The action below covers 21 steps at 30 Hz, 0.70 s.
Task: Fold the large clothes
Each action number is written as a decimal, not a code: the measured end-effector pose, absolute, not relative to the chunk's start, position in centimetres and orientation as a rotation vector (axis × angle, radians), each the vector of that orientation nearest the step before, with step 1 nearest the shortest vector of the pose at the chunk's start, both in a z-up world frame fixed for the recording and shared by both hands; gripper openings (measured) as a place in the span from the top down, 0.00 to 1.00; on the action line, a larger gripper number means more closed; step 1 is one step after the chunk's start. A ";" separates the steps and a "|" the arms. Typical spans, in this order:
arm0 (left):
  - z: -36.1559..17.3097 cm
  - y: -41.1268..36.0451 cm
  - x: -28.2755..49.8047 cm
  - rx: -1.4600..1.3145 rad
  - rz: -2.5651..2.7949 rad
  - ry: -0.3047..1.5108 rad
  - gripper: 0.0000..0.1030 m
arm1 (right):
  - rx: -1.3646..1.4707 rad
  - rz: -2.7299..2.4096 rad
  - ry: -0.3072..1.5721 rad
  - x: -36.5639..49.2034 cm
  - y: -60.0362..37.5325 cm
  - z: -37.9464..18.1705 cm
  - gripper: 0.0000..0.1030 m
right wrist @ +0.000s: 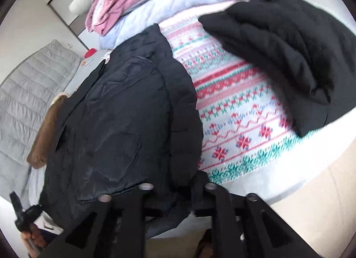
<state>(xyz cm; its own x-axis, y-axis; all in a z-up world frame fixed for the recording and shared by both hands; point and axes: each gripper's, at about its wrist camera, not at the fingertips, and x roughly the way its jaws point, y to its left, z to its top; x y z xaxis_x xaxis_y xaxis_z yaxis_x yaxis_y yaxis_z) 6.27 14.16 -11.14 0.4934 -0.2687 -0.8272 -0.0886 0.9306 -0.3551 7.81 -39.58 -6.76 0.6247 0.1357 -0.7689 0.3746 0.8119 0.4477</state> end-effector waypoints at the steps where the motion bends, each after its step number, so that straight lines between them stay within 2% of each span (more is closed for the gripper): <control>1: -11.2 14.2 6.2 -0.377 -0.113 1.056 0.74 | 0.654 -0.145 0.909 7.8 -39.9 -7.1 0.70; 4: -11.4 14.4 6.0 -0.386 -0.116 1.057 0.74 | 0.684 -0.134 0.939 7.9 -39.8 -7.9 0.64; 9: -11.9 14.0 5.1 -0.423 -0.113 1.062 0.69 | 0.682 -0.156 0.967 8.0 -39.7 -8.7 0.64; 13: -12.0 13.7 5.0 -0.431 -0.122 1.068 0.62 | 0.693 -0.156 0.968 8.1 -39.6 -9.1 0.65; 16: -12.1 13.6 5.0 -0.430 -0.126 1.060 0.62 | 0.695 -0.160 0.972 8.1 -39.6 -9.2 0.68; 17: -12.0 13.5 4.9 -0.414 -0.125 1.058 0.73 | 0.689 -0.161 0.971 8.1 -39.5 -9.2 0.79; 18: -12.0 13.3 4.9 -0.396 -0.123 1.052 0.79 | 0.685 -0.159 0.968 8.2 -39.4 -9.1 0.90; 19: -11.9 13.1 4.8 -0.391 -0.130 1.047 0.85 | 0.682 -0.156 0.963 8.1 -39.4 -8.9 0.91; 21: -11.5 13.1 4.6 -0.394 -0.129 1.031 0.88 | 0.675 -0.153 0.940 7.7 -39.5 -8.4 0.93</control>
<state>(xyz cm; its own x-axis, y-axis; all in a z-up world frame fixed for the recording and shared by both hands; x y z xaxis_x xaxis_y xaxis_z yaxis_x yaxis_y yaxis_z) 4.62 13.08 -11.50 0.5139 -0.2870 -0.8084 -0.0787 0.9226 -0.3776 7.70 -39.46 -8.45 0.5954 0.1622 -0.7869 0.4036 0.7865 0.4674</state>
